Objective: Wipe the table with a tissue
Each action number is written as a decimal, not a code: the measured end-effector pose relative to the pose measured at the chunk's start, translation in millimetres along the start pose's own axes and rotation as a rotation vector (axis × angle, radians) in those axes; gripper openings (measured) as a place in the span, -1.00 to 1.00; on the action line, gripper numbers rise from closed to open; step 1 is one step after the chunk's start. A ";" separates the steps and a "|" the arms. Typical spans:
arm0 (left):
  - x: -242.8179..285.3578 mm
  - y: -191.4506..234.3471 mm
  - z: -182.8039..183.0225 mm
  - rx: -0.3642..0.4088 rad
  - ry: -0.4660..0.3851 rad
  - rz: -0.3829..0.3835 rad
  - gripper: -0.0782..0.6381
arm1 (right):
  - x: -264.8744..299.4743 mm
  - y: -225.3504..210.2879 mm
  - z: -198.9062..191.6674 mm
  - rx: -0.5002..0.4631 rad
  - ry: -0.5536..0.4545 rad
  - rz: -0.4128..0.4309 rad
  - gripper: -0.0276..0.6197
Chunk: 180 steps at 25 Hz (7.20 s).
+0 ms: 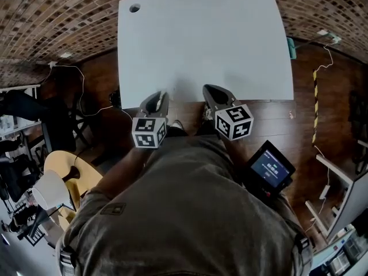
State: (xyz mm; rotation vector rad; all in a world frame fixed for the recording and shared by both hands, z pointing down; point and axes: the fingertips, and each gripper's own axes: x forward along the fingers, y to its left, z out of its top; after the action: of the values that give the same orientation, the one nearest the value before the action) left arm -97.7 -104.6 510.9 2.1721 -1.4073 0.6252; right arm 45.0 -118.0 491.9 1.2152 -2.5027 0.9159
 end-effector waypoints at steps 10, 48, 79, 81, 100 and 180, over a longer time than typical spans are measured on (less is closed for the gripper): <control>46.9 8.9 -27.5 0.030 0.126 0.077 -0.63 | 9.9 -42.7 -5.2 0.042 0.056 0.024 -0.87; 124.7 -68.6 -28.4 0.218 0.225 -0.127 -0.63 | -22.2 -93.4 0.6 0.121 0.032 -0.082 -0.87; 90.0 21.6 -43.0 0.130 0.226 0.041 -0.63 | 29.7 -49.9 7.6 0.065 0.078 0.023 -0.87; 97.2 8.6 -40.0 0.147 0.223 0.007 -0.63 | 24.7 -55.6 7.9 0.073 0.069 0.006 -0.87; 129.3 -79.0 -26.2 0.228 0.203 -0.175 -0.63 | -9.3 -87.1 11.3 0.087 0.045 -0.051 -0.87; -143.2 -35.7 -68.5 -0.046 -0.146 -0.126 -0.63 | -86.5 137.2 -93.5 -0.095 0.017 -0.055 -0.87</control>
State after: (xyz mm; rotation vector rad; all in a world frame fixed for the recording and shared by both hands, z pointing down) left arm -125.6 51.1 472.8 2.2881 -1.3300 0.3923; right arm -12.2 58.5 467.0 1.2340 -2.4567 0.7816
